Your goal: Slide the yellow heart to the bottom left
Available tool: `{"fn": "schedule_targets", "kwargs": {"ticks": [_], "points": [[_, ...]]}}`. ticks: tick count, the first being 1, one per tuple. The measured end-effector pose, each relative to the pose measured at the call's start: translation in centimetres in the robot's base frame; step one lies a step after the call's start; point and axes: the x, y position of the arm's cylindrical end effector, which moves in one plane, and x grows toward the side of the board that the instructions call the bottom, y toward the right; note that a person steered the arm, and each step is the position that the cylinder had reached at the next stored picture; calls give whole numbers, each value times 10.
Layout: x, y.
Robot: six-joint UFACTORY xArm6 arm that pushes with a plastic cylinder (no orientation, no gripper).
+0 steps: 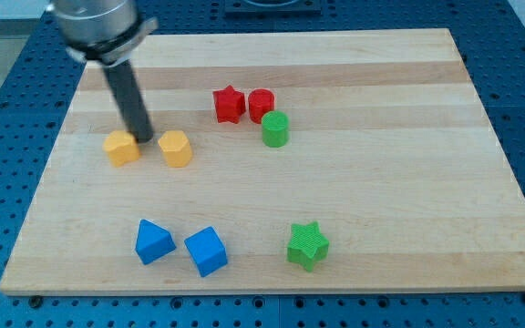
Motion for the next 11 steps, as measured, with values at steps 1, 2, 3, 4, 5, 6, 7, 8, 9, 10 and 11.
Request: {"fn": "schedule_targets", "kwargs": {"ticks": [1, 2, 3, 4, 5, 6, 7, 8, 9, 10, 11], "points": [[31, -11], [36, -11], [22, -1], [12, -7], [26, -42], [60, -67], [87, -66], [82, -65], [63, -63], [64, -40], [89, -36]]}}
